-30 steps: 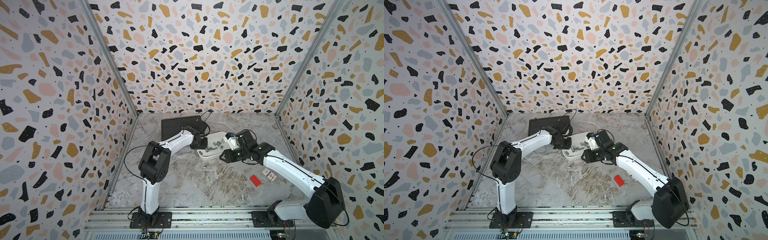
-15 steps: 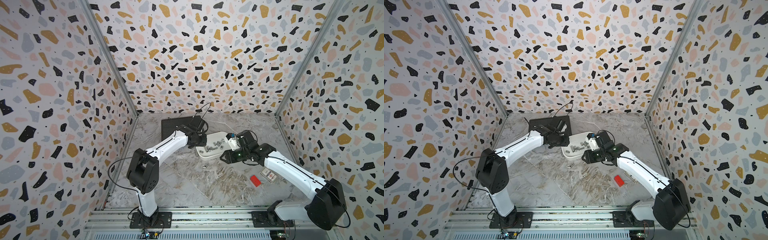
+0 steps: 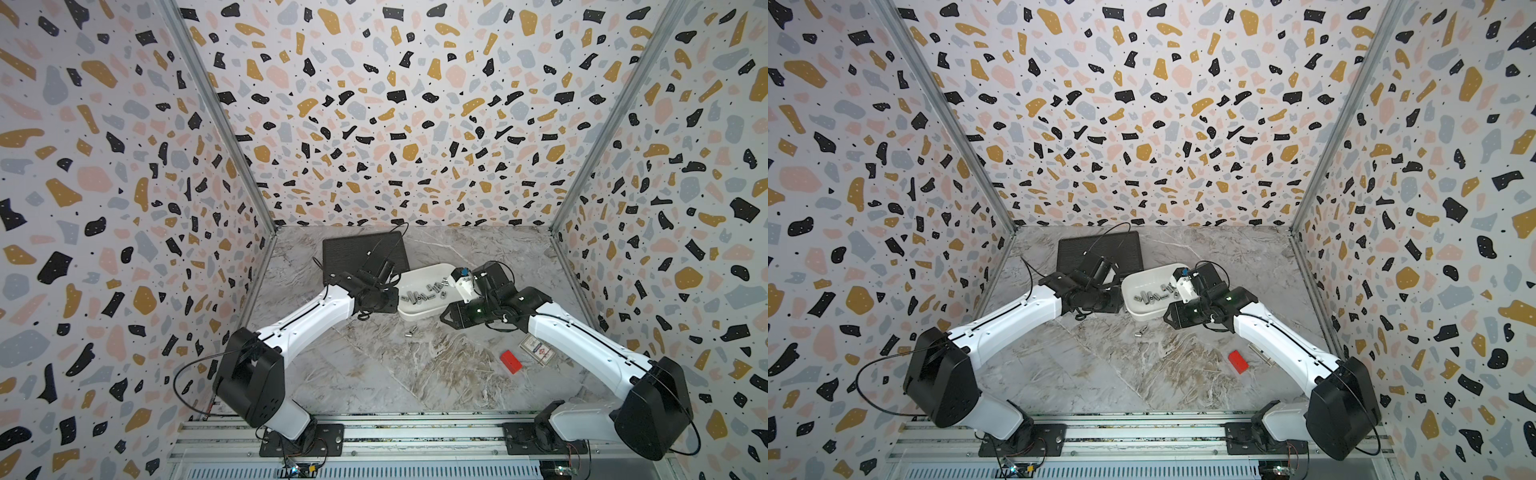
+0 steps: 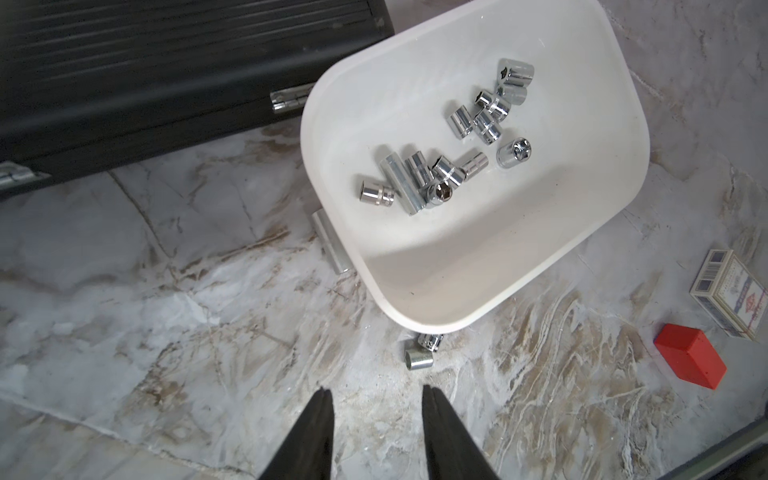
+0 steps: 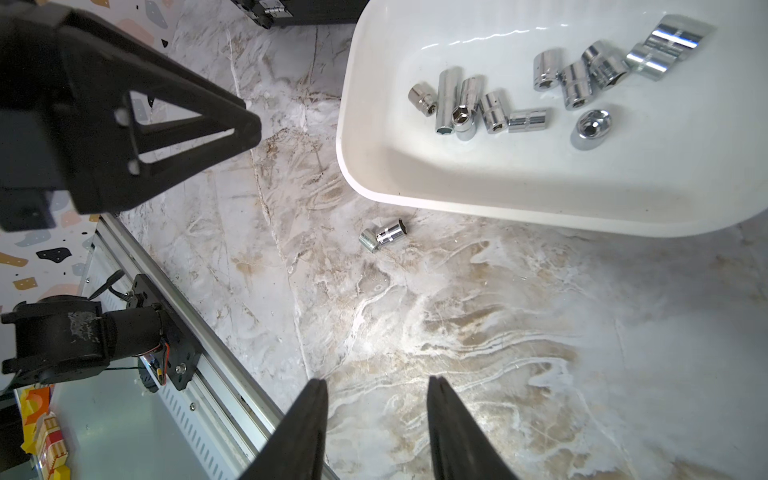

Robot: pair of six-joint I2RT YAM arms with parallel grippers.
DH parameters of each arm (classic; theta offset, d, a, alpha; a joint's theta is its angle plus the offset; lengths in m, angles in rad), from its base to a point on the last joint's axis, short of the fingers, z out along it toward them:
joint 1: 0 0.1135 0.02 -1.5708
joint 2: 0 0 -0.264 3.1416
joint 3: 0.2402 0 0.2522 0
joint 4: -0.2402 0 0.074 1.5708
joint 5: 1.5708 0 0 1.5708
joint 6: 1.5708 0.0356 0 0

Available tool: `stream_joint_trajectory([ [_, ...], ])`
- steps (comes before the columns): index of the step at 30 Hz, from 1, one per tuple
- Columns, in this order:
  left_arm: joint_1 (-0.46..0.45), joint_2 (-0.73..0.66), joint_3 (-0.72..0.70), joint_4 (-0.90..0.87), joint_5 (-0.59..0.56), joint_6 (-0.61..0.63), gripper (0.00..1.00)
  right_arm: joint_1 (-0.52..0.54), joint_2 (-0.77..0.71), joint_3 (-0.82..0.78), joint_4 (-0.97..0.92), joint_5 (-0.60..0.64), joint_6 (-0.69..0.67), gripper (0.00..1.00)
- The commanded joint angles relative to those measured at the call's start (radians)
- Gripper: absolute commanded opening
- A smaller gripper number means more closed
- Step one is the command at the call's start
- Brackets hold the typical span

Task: Put the socket on the desktop into the storage box
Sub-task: Pick up the socket head at the center of the board.

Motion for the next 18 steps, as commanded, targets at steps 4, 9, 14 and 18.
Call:
stream_joint_trajectory([
  [4,-0.001,-0.103,-0.132,0.097,0.054,0.003,0.42,-0.002,-0.04,-0.031,-0.026,-0.026,-0.026,0.44],
  [9,-0.015,-0.154,-0.218,0.131,0.054,-0.022,0.43,-0.003,-0.055,-0.063,-0.028,-0.027,-0.026,0.44],
  [14,-0.048,-0.199,-0.296,0.186,0.043,-0.056,0.48,-0.003,-0.08,-0.099,-0.041,-0.016,-0.029,0.44],
  [18,-0.086,-0.202,-0.326,0.208,0.02,-0.082,0.49,-0.003,-0.097,-0.122,-0.04,-0.016,-0.026,0.44],
])
